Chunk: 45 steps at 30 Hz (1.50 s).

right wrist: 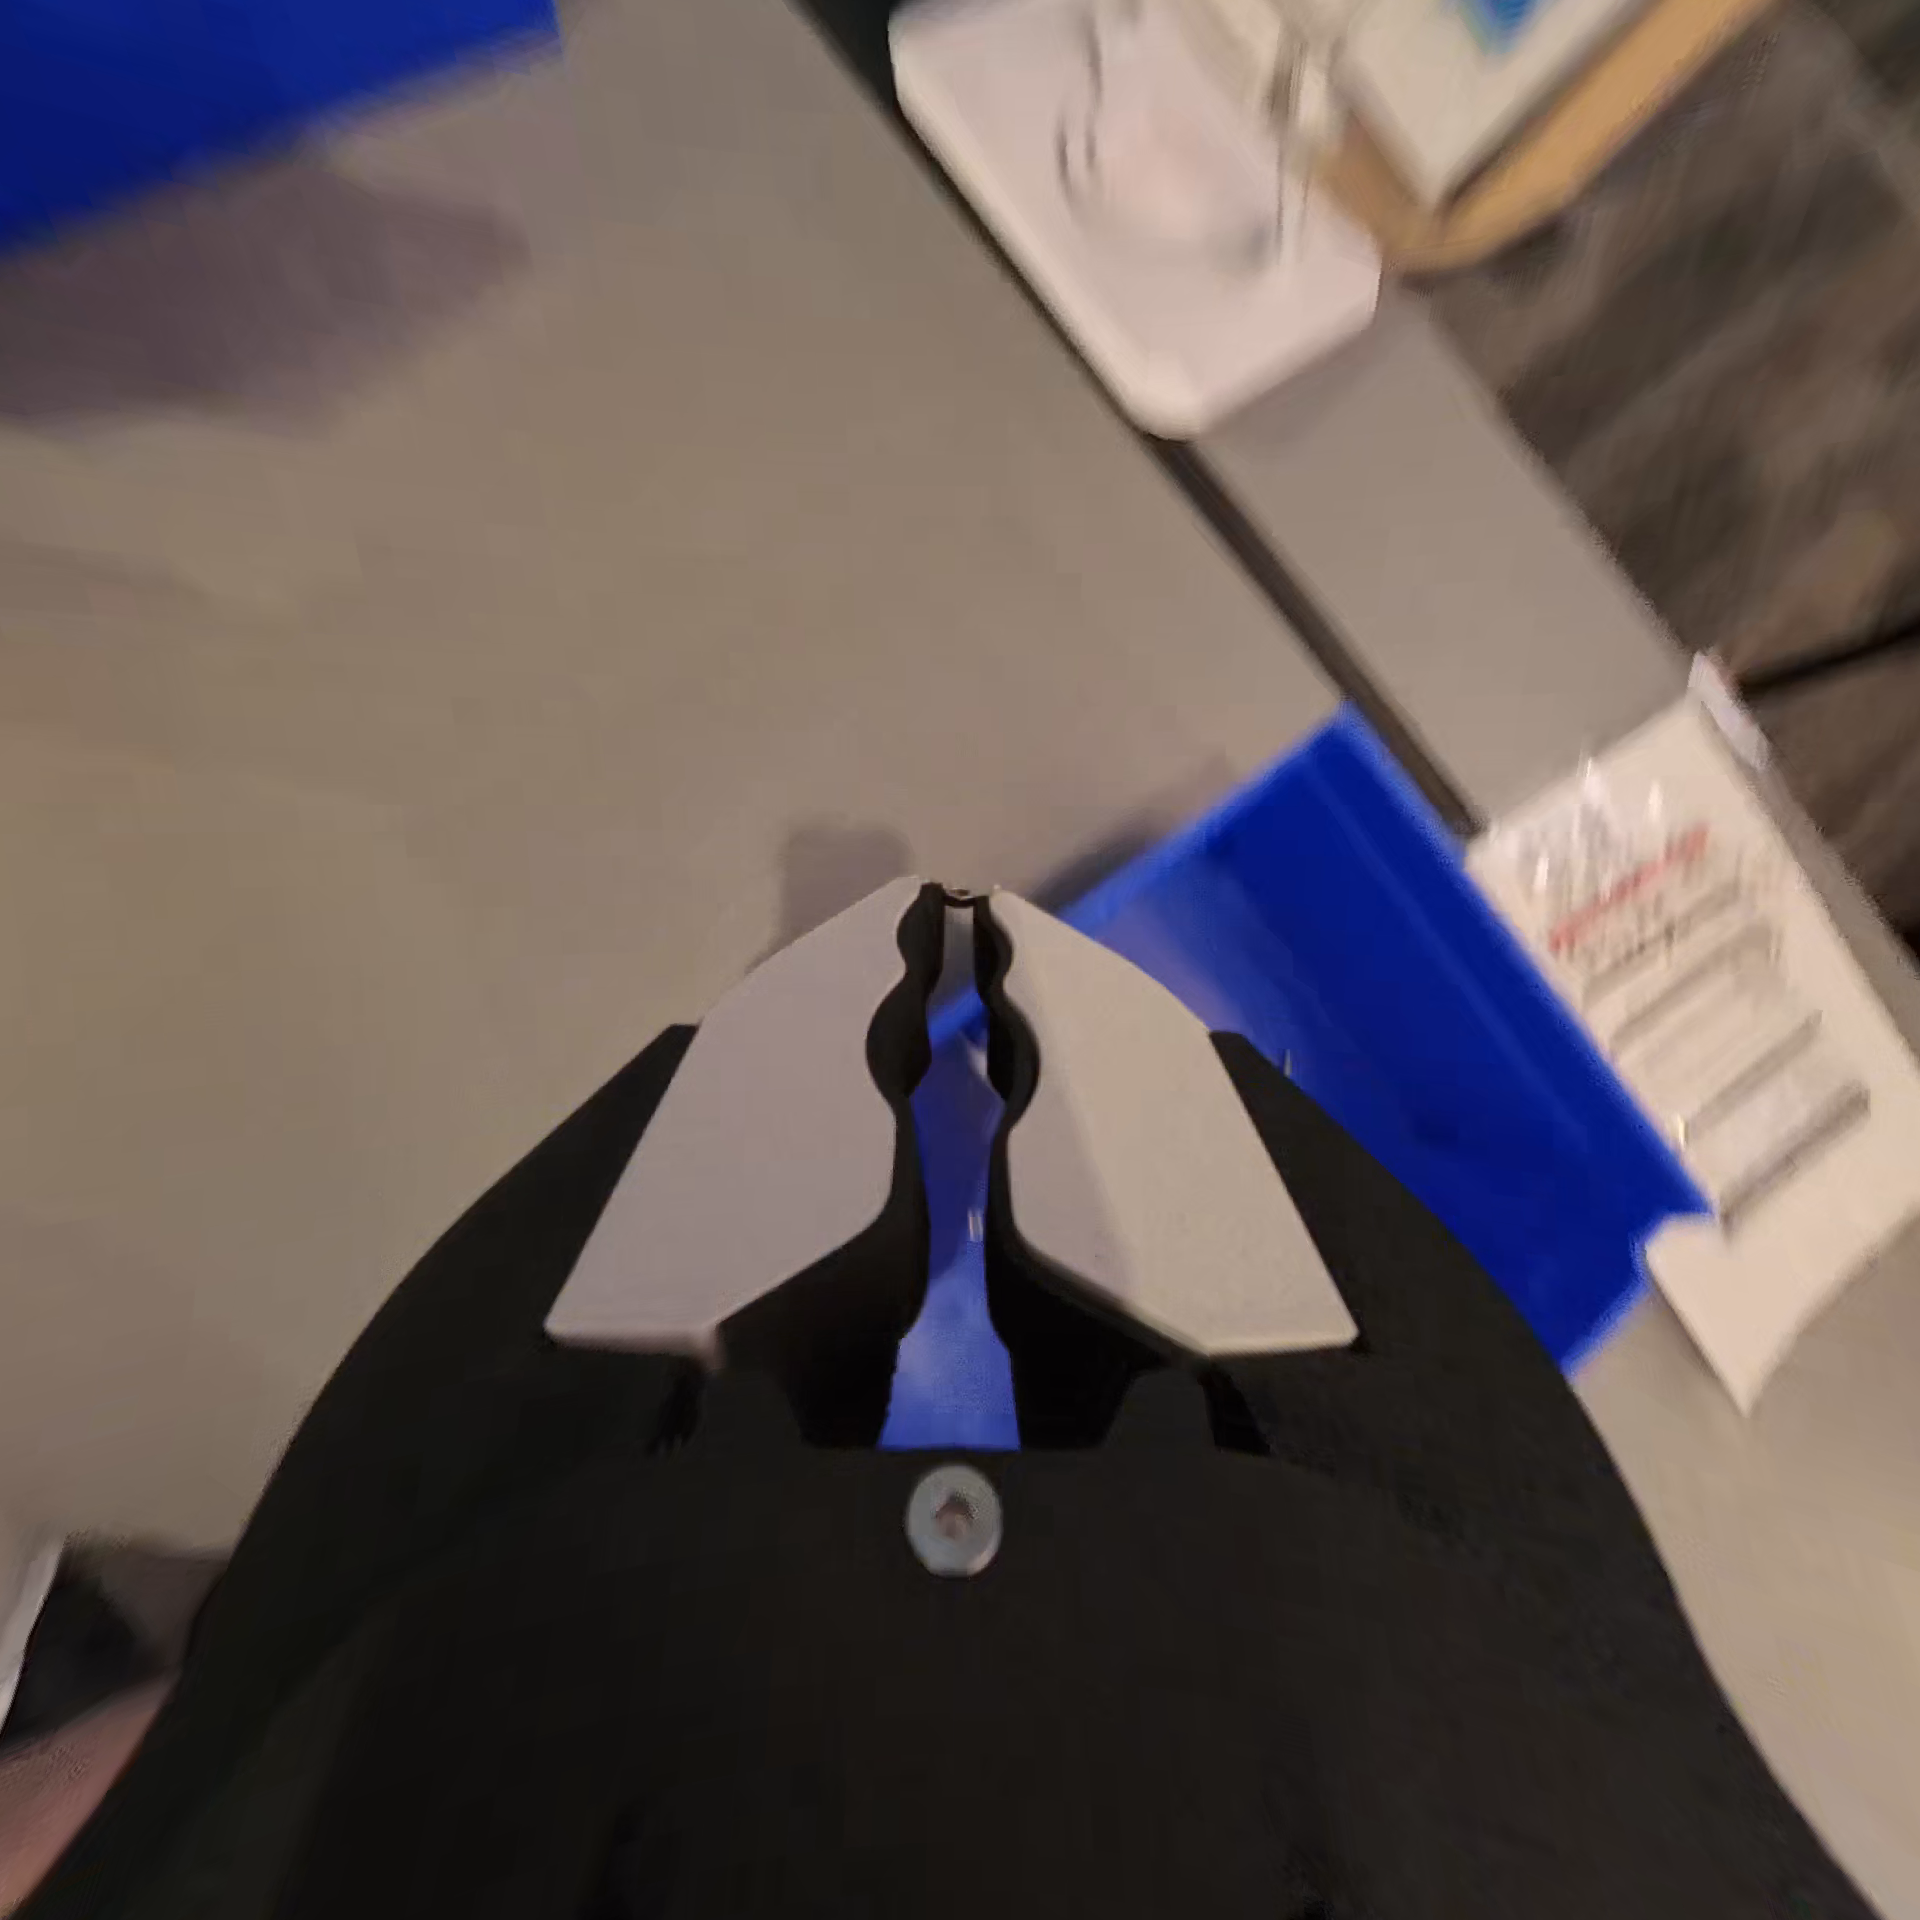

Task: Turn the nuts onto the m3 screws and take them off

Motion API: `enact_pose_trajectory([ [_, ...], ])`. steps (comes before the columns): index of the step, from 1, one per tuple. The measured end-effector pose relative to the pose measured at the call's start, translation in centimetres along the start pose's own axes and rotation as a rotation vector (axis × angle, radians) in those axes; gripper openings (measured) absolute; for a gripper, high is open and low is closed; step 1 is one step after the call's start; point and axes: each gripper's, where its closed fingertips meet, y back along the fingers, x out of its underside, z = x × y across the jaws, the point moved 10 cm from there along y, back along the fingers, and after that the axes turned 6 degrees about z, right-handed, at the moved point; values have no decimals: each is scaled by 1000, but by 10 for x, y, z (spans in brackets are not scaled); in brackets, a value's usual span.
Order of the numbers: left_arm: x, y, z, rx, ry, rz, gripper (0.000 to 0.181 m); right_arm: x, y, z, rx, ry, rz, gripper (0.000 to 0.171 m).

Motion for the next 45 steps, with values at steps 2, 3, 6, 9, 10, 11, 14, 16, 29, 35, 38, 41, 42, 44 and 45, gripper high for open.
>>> enact_pose_trajectory([
  [2,-1,1,-1,30,13,-8,2,27,-4,-7,2,-31,195,5],
  [3,-1,2,-1,40,16,-7,2,41,-6,-10,-18,-52,288,5],
  [6,-2,5,-1,53,14,-5,2,77,-18,-17,-119,-121,476,6],
  [9,-3,8,0,76,21,-16,2,104,-31,-27,-189,-213,614,5],
  [10,-4,9,0,70,17,-19,2,111,-37,-31,-209,-235,653,5],
  [11,-4,10,0,65,12,-21,2,117,-43,-34,-221,-251,692,5],
  [14,-5,10,-2,93,19,-23,2,129,-60,-43,-279,-286,734,6],
  [16,-4,9,-2,116,26,-20,2,134,-70,-49,-300,-287,731,6],
  [29,-2,9,8,152,53,-10,2,133,-84,-55,-401,-276,607,18],
  [35,-2,17,18,231,113,-52,2,112,-41,-56,-222,-202,434,18],
  [38,-4,22,19,341,165,-97,2,96,-20,-48,-133,-136,350,18],
  [41,-7,27,19,440,192,-146,2,78,-2,-35,-67,-59,257,18],
  [42,-8,29,18,464,198,-166,2,71,3,-30,-57,-35,218,18],
  [44,-10,34,17,535,218,-211,2,56,14,-19,-39,21,118,19],
  [45,-11,36,16,585,237,-235,2,47,19,-13,-39,50,57,19],
])
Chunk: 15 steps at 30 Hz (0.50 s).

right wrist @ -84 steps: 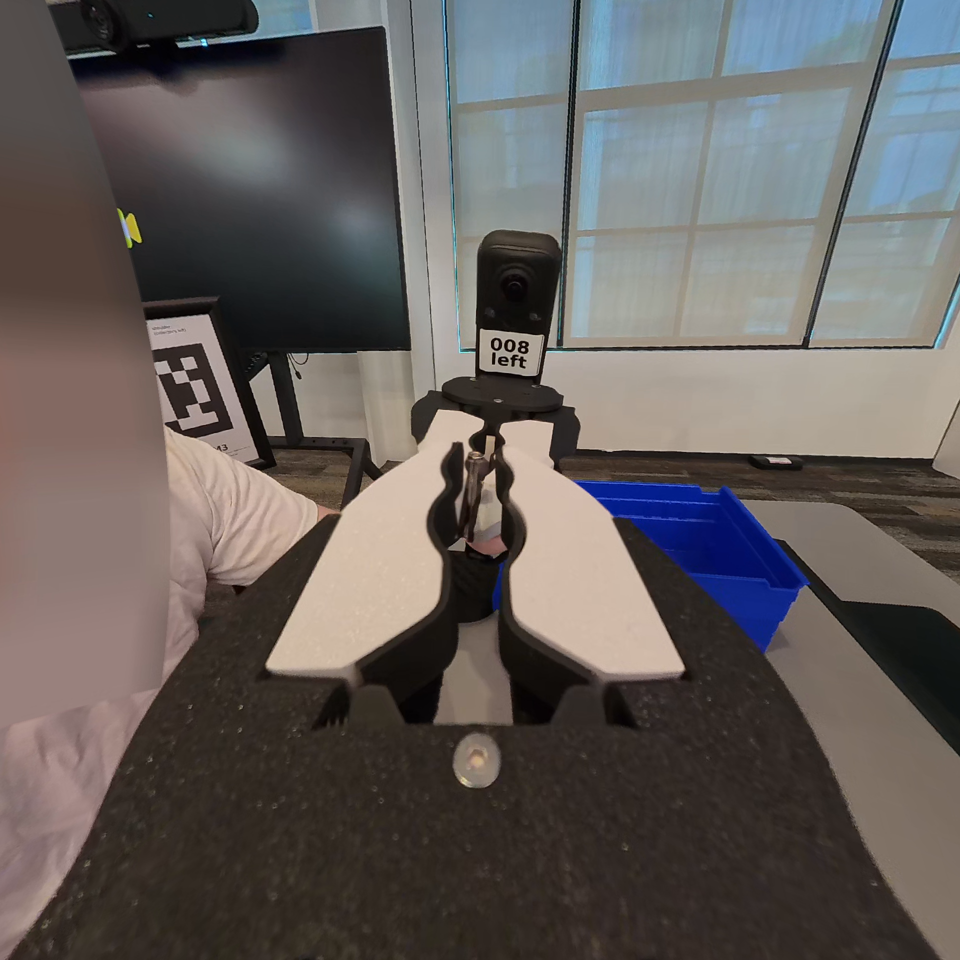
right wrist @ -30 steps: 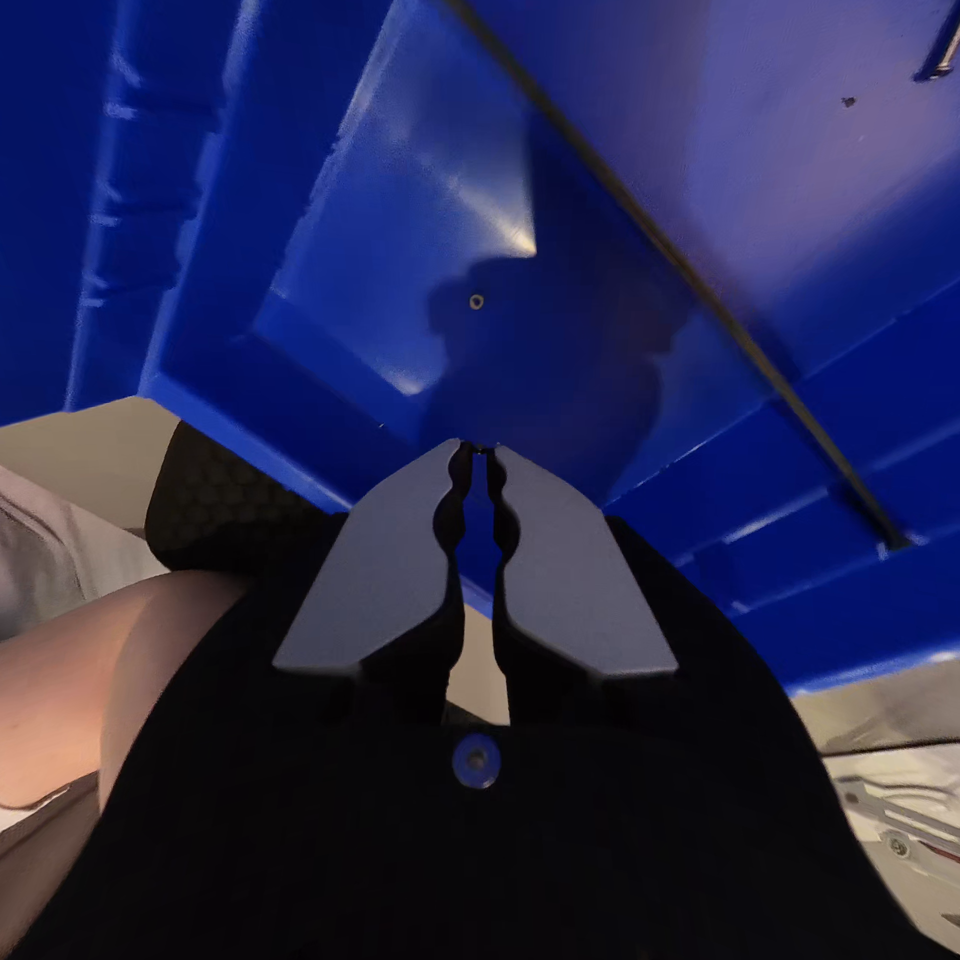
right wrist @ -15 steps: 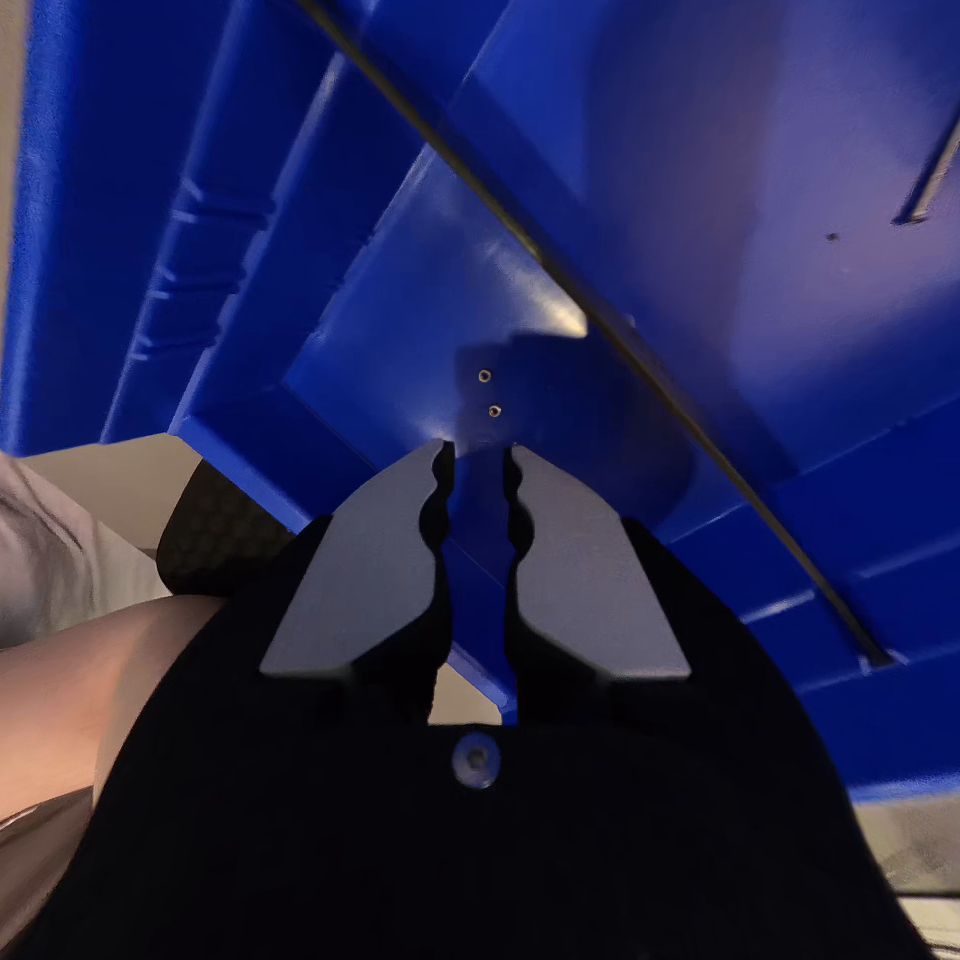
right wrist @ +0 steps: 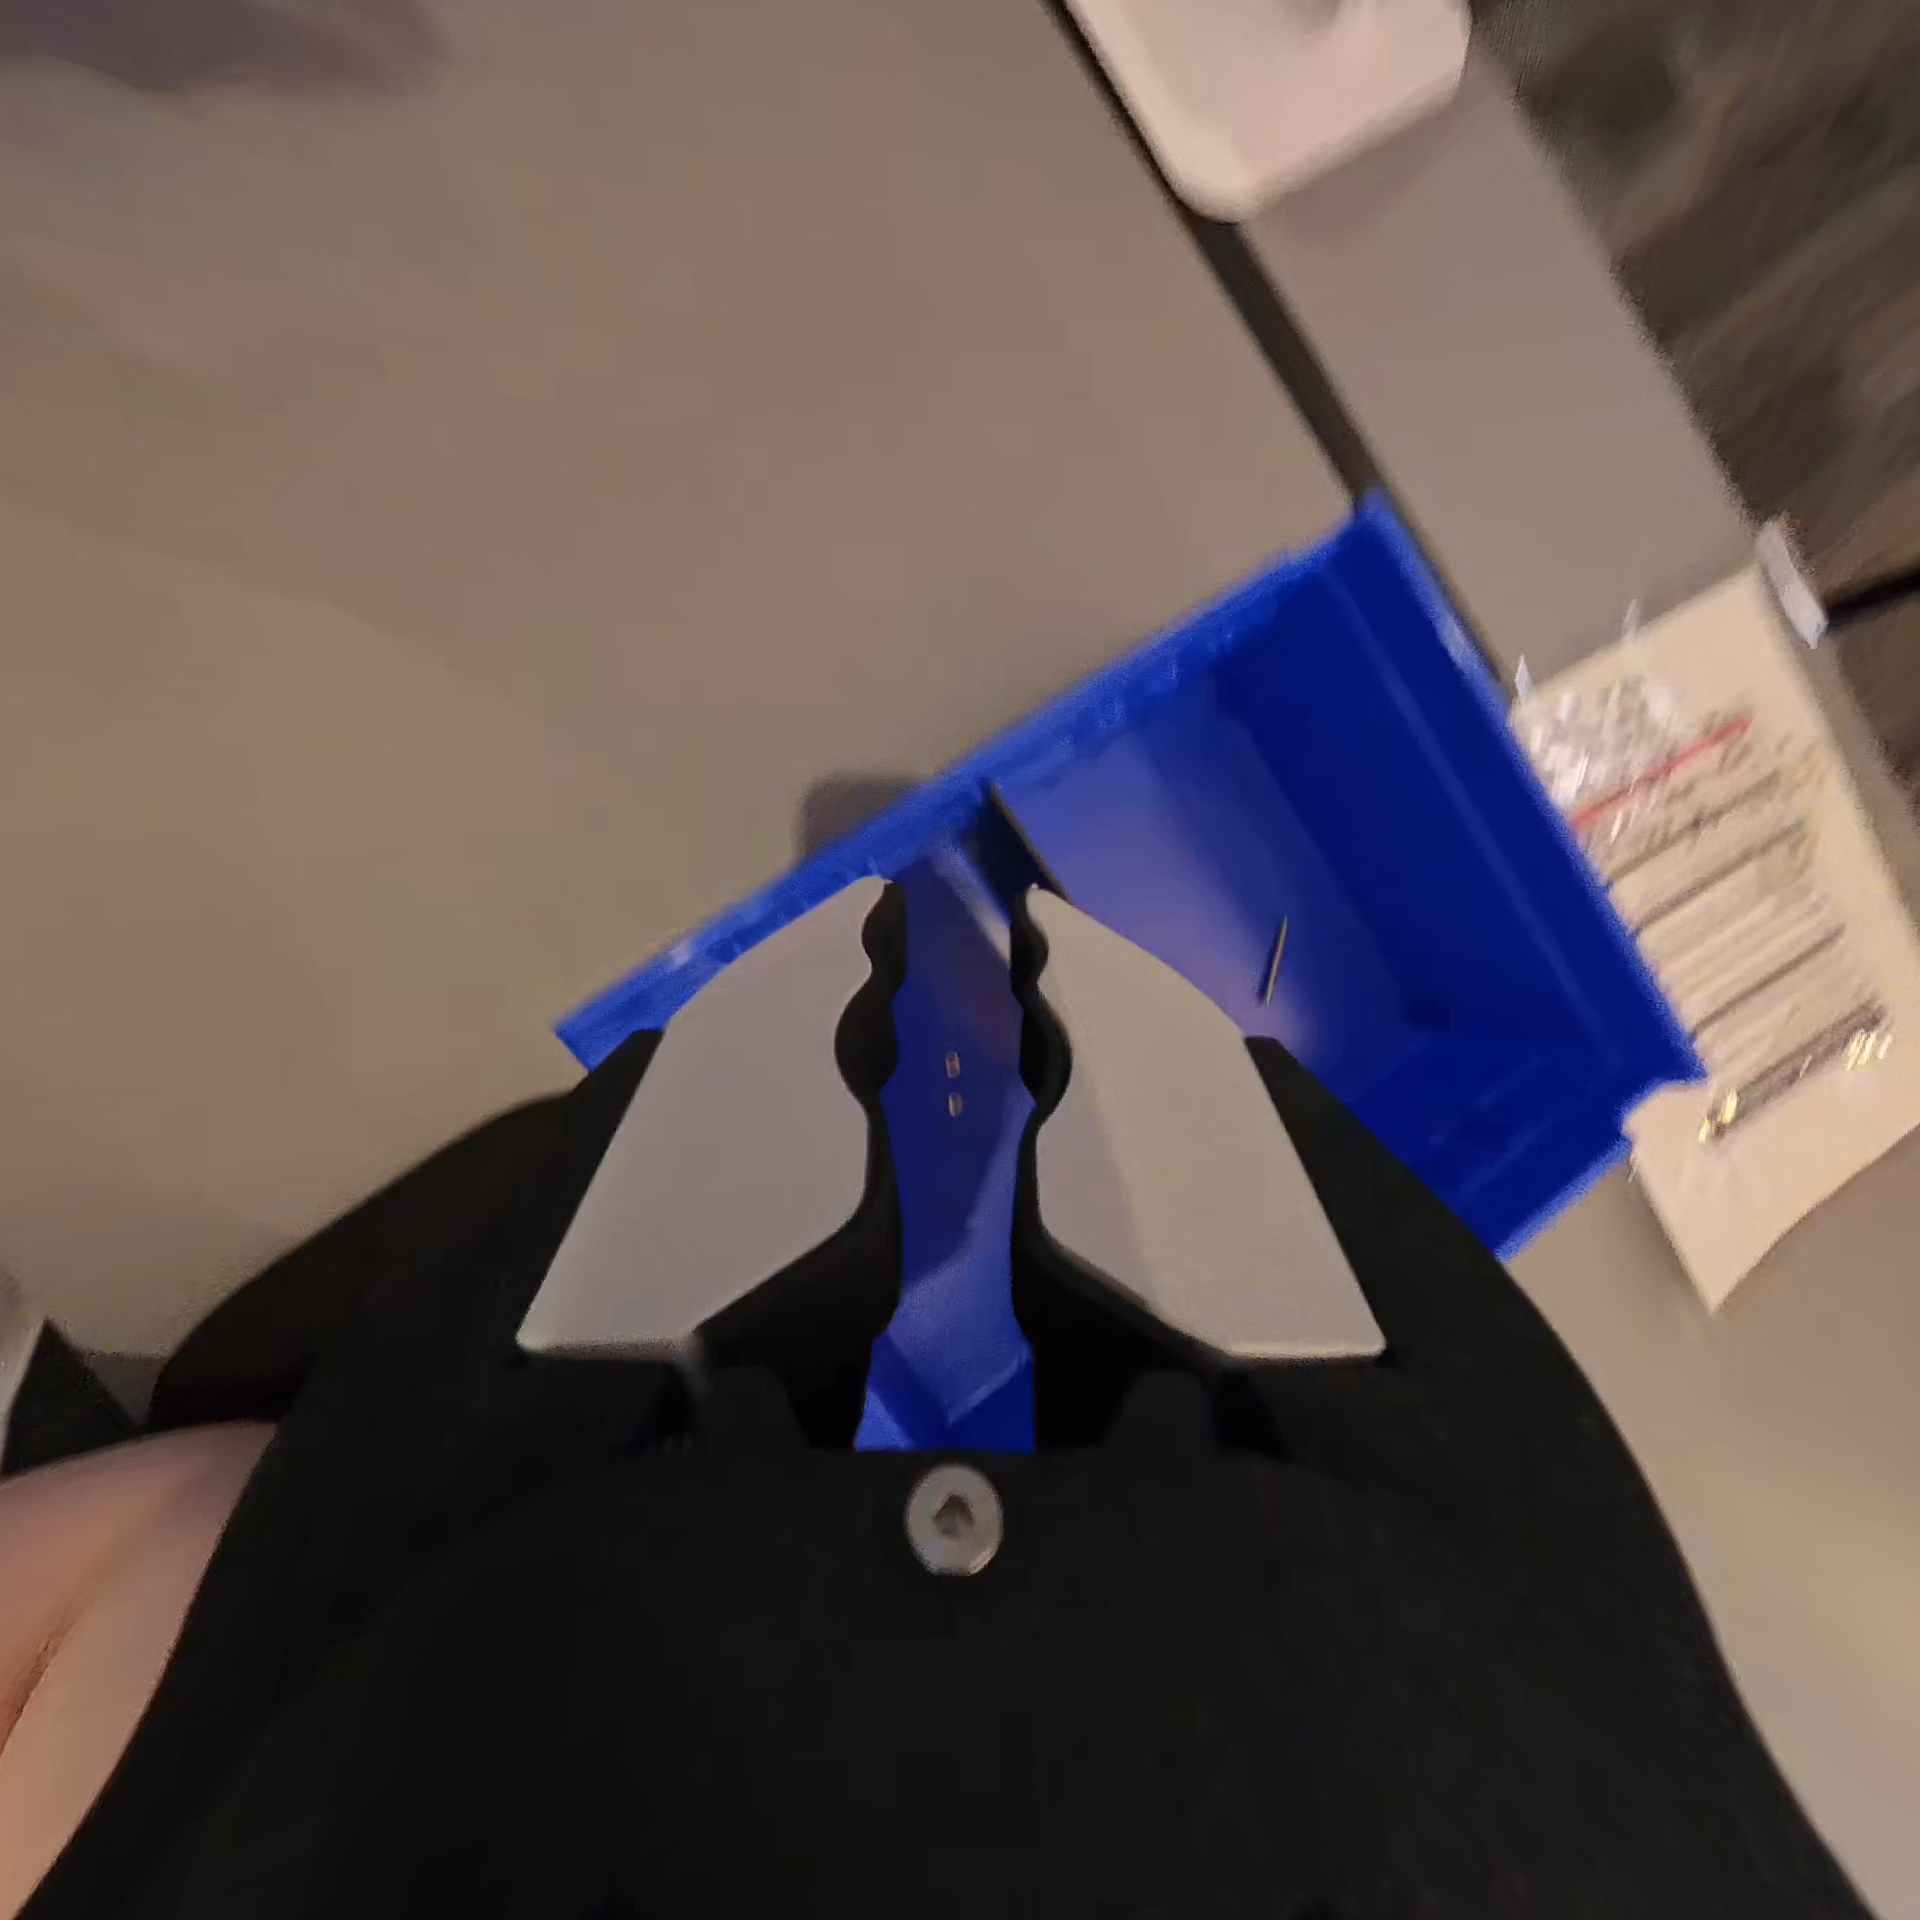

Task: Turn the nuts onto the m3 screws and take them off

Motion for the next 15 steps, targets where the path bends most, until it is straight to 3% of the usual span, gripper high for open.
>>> enact_pose_trajectory([
  [5,-7,4,-12,337,93,-192,2,-60,16,33,-113,110,-444,19],
  [10,-9,2,-23,520,121,-253,1,-116,3,78,-589,111,-977,21],
  [15,-8,-4,-31,615,131,-230,2,-131,-27,90,-732,37,-1050,20],
])
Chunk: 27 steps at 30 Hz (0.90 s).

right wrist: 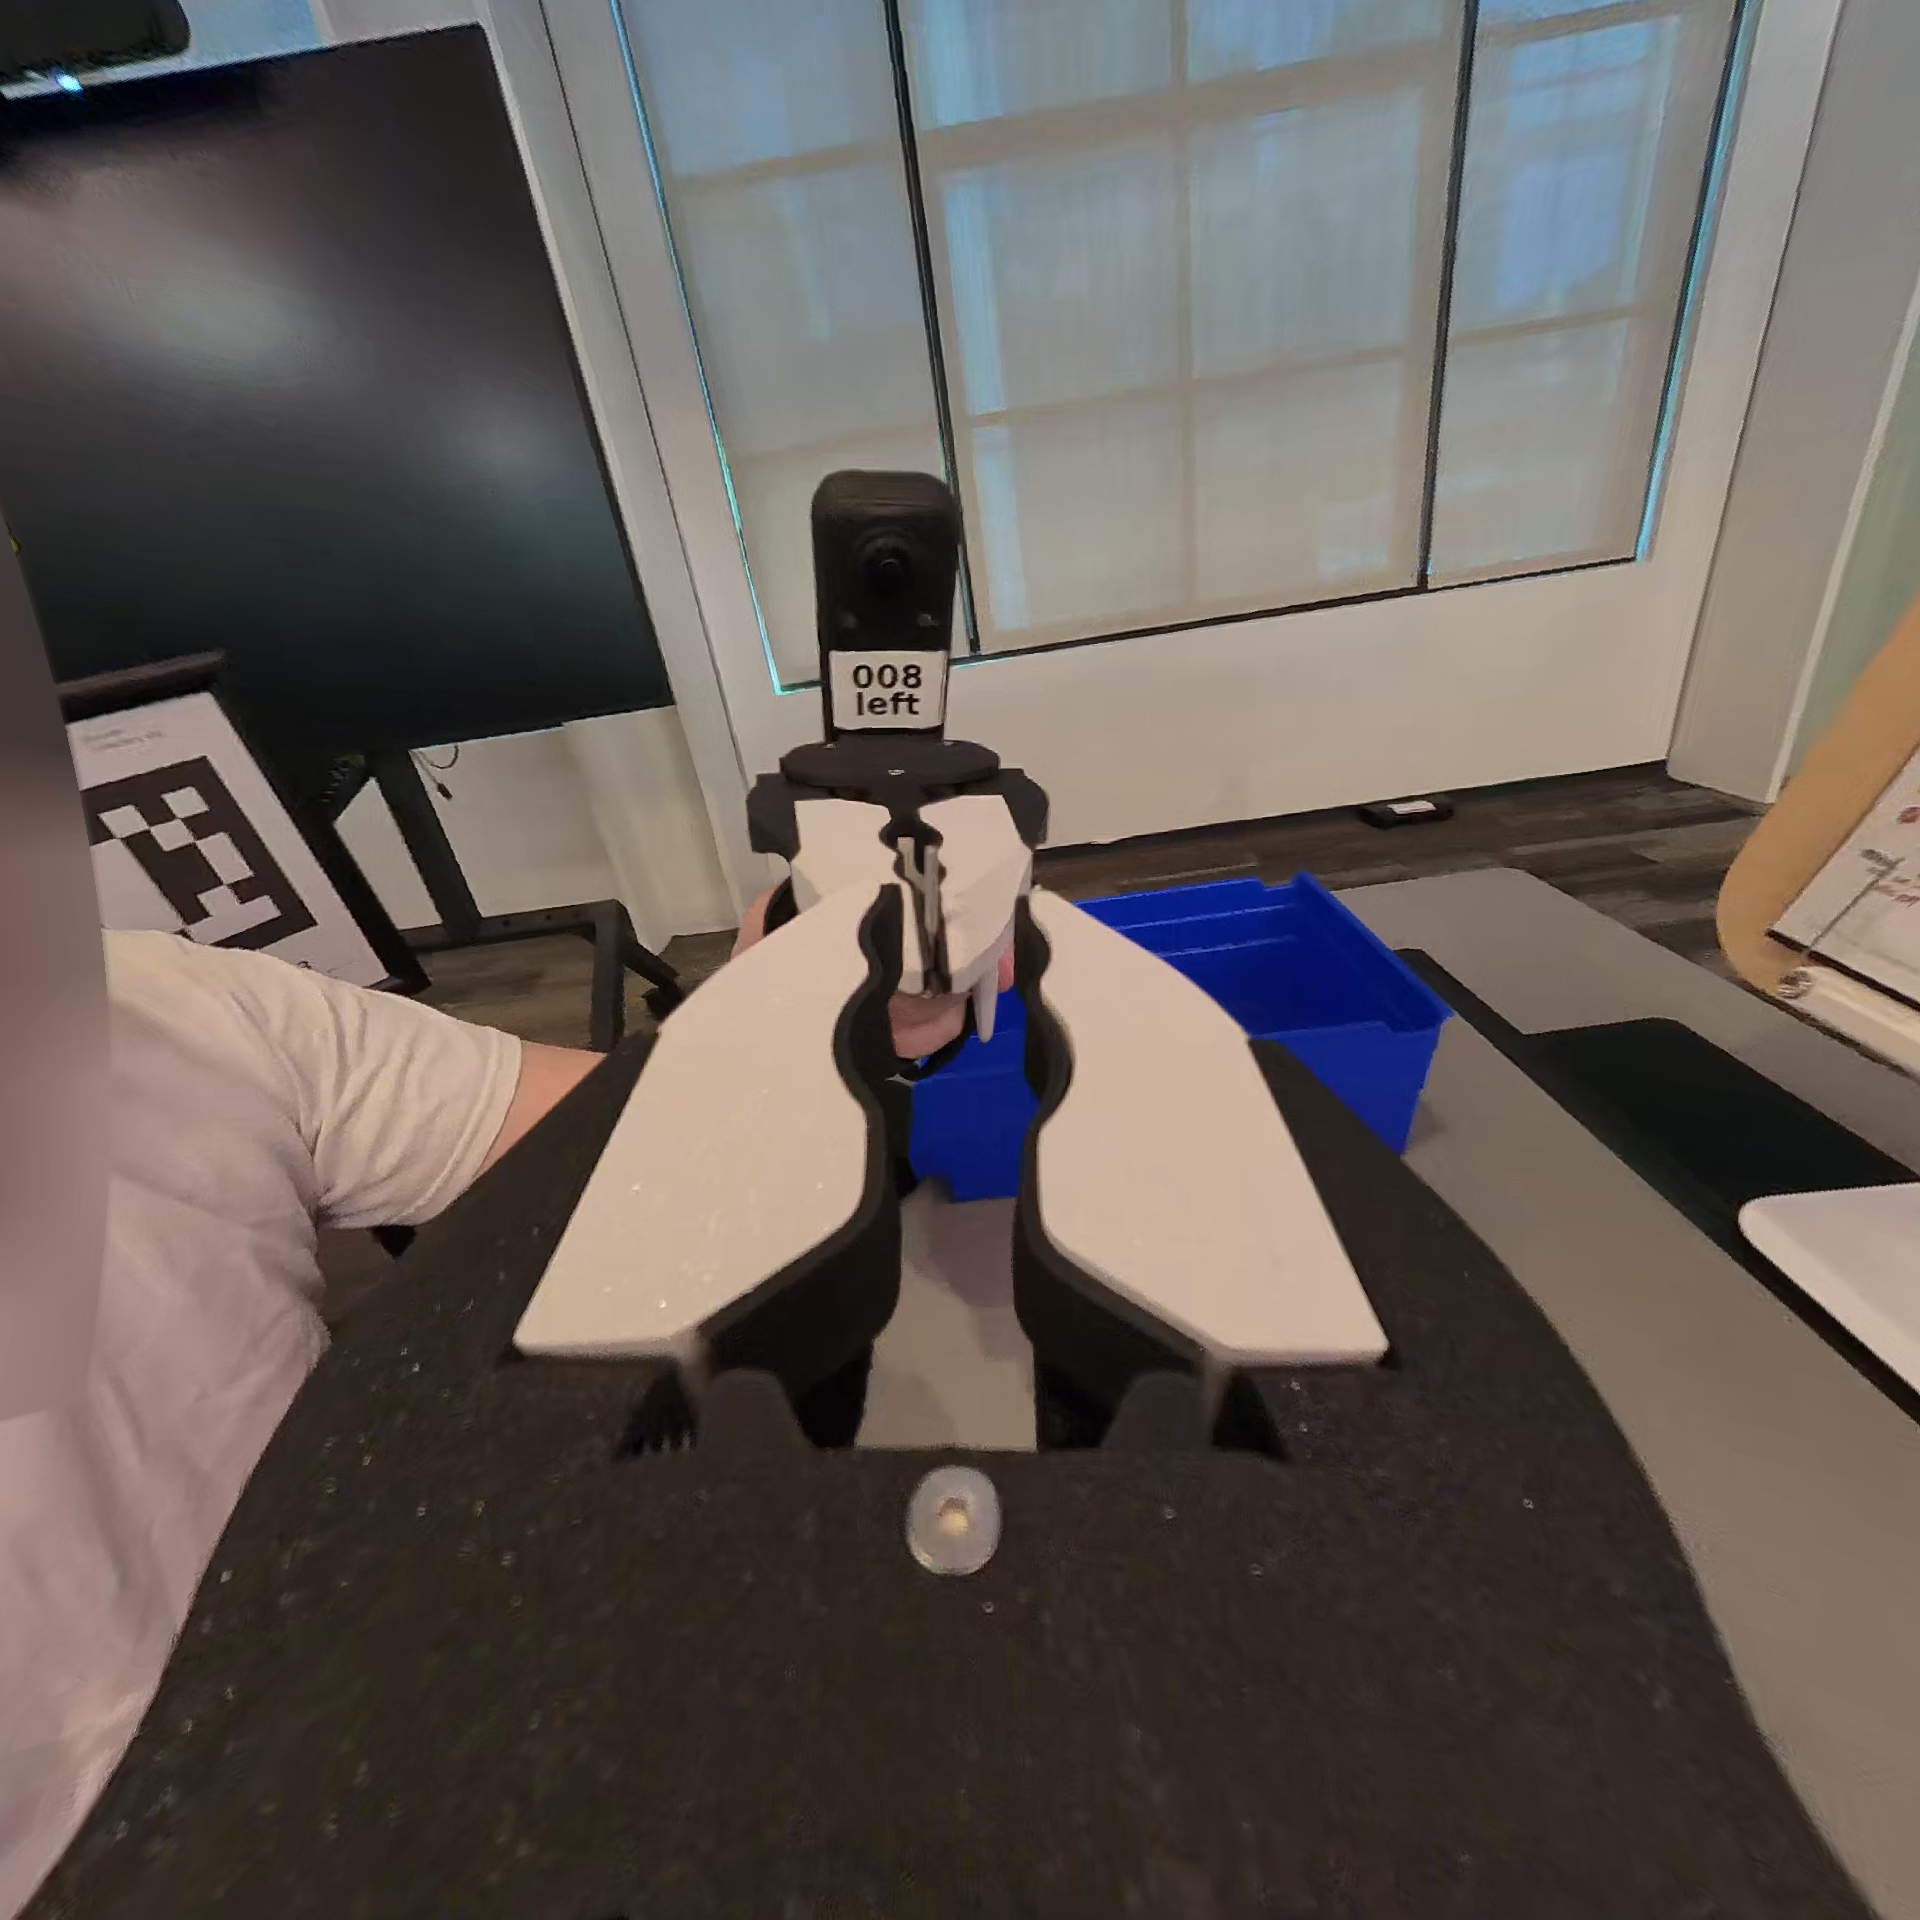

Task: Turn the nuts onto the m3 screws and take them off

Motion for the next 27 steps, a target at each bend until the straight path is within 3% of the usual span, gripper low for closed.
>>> enact_pose_trajectory([
  [6,5,-9,0,40,21,29,2,10,-16,1,-67,-11,22,17],
  [11,5,-11,-2,55,9,42,2,16,-21,0,-123,-37,42,2],
  [17,2,-5,-2,30,16,86,41,11,0,-16,-166,-133,-26,3],
  [19,-1,3,1,-34,-1,102,44,9,18,-31,-118,-183,5,3],
  [21,-5,16,2,-87,-12,121,38,8,49,-53,72,-187,118,2],
  [22,-7,23,3,-126,-17,144,36,9,71,-66,251,-161,216,3],
  [25,-10,45,6,-280,-29,231,33,21,152,-99,962,-61,647,3],
  [27,-11,59,8,-373,-48,276,31,42,190,-115,1092,-219,904,3],
])
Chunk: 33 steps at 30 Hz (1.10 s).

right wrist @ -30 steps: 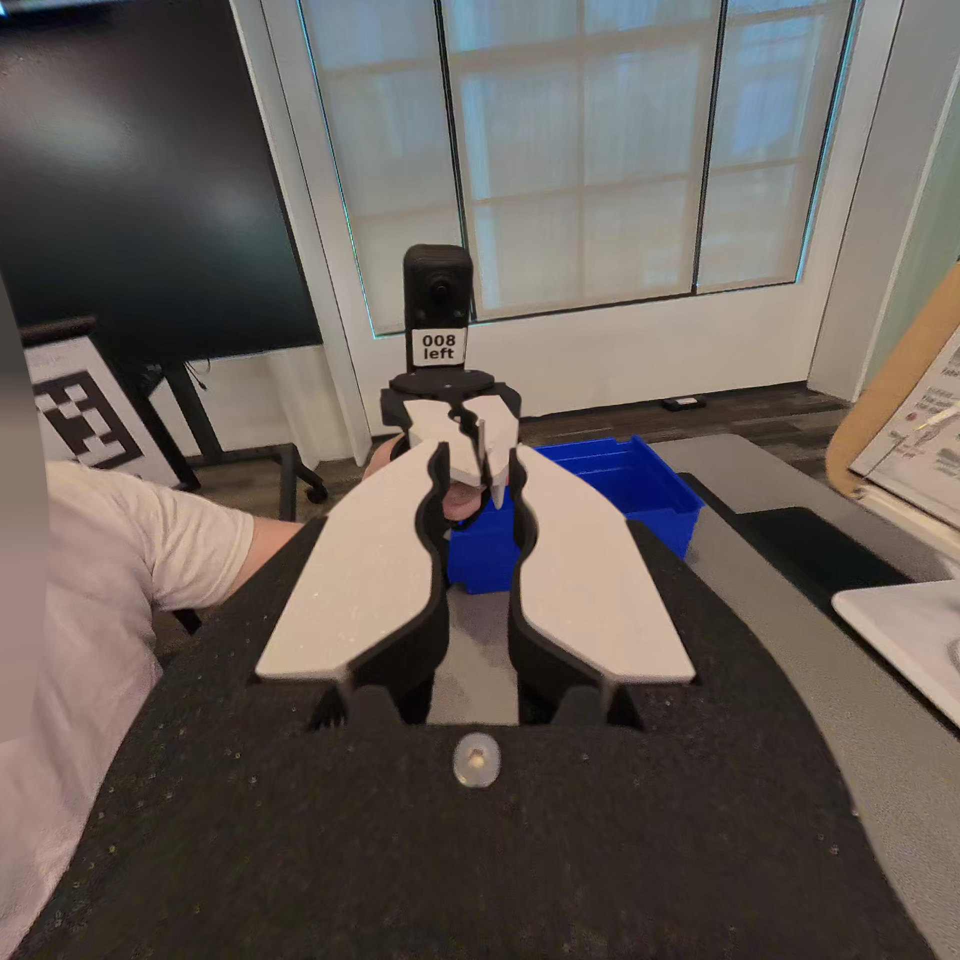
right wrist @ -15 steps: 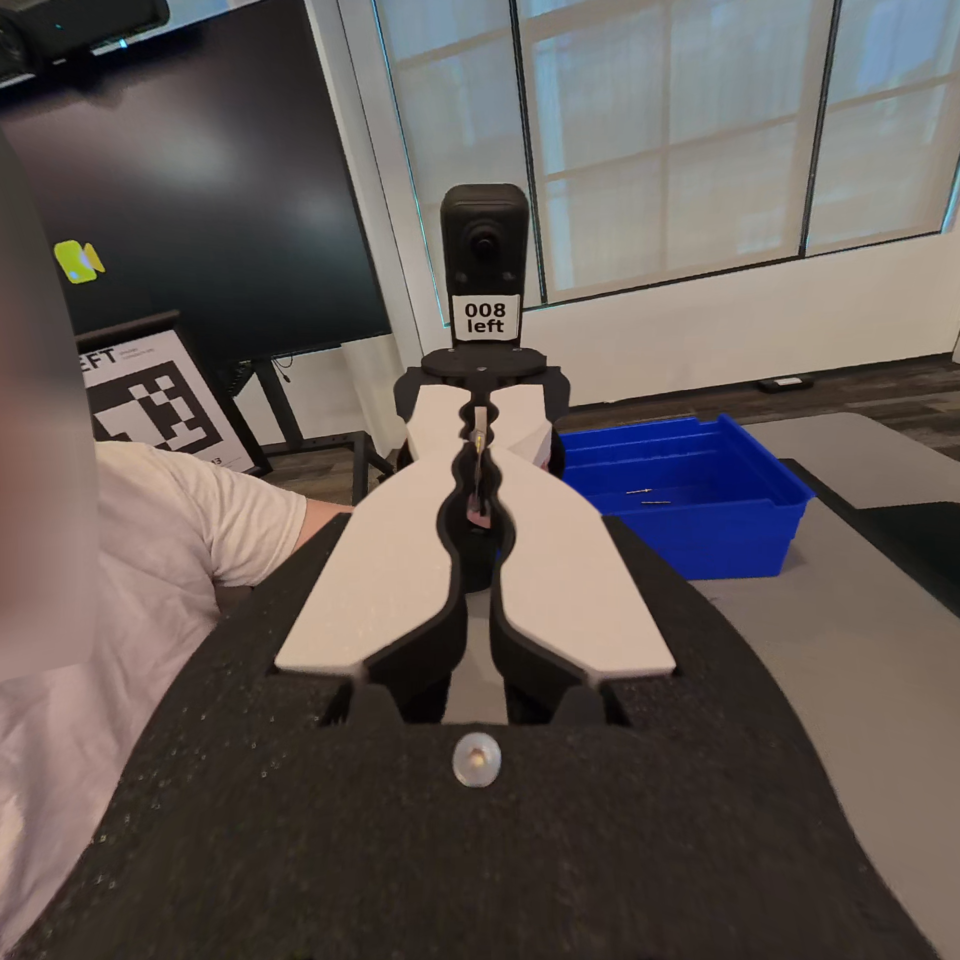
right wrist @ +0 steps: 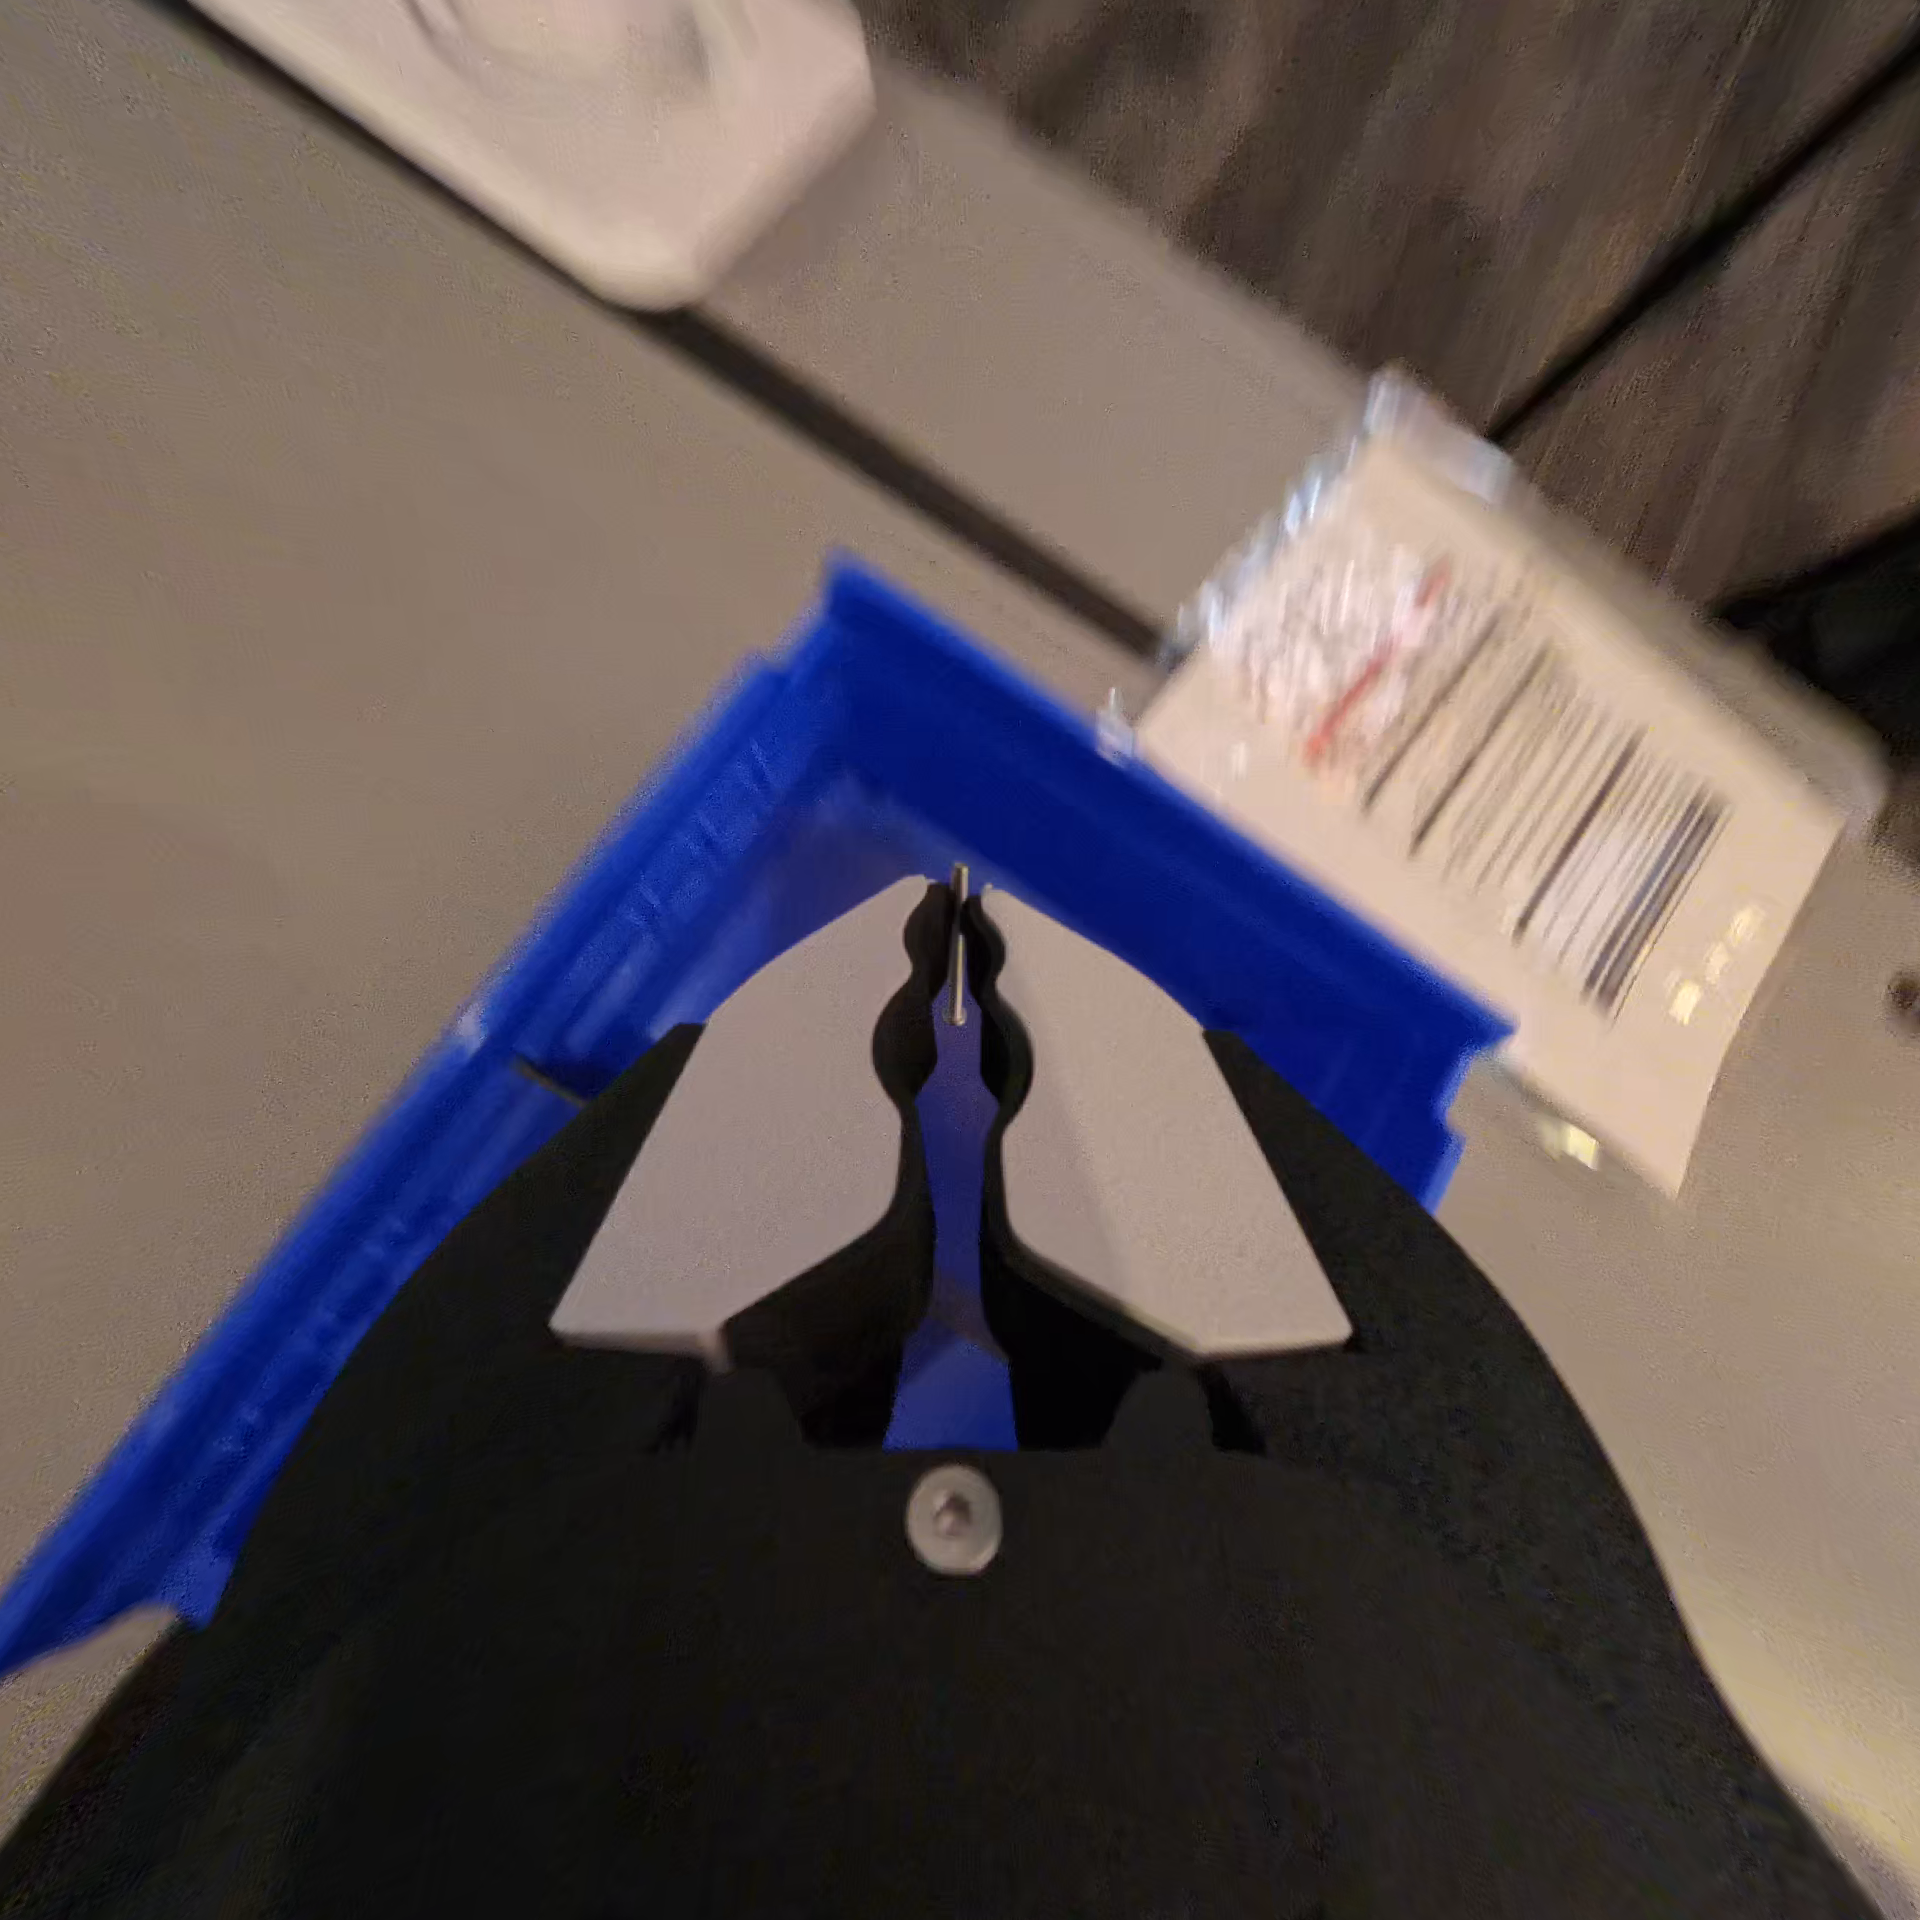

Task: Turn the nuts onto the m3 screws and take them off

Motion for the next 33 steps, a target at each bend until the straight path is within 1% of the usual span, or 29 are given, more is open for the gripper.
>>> enact_pose_trajectory([
  [3,3,13,9,-78,27,27,29,21,-37,-22,-89,-81,228,3],
  [5,5,19,14,-95,50,34,28,29,-60,-28,-87,-64,367,3],
  [7,7,24,20,-123,70,42,27,34,-77,-29,-109,-36,448,3],
  [8,9,26,23,-141,78,50,27,34,-83,-28,-128,-33,461,3],
  [10,12,30,30,-172,91,72,27,32,-93,-24,-181,-36,458,3],
  [11,15,33,34,-193,100,89,27,31,-95,-24,-188,-35,448,11],
  [12,18,36,39,-228,111,110,27,30,-95,-25,-171,-33,439,18],
  [14,25,46,51,-316,129,161,27,29,-90,-28,-141,-31,403,19],
  [16,37,60,64,-417,164,229,27,25,-79,-31,-106,-35,329,26],
  [18,55,75,79,-508,224,333,27,19,-63,-32,-64,-46,255,26],
  [21,87,89,103,-575,343,498,22,6,-40,-23,-38,-6,148,26],
  [23,106,92,121,-596,420,578,20,-3,-29,-13,-22,35,105,26],
  [26,128,82,145,-634,478,663,19,-14,-19,4,-4,103,78,25],
  [29,145,59,169,-655,534,708,18,-20,-14,17,19,151,68,25],
  [33,177,31,196,-713,513,862,18,-23,-11,25,4,169,59,25],
])
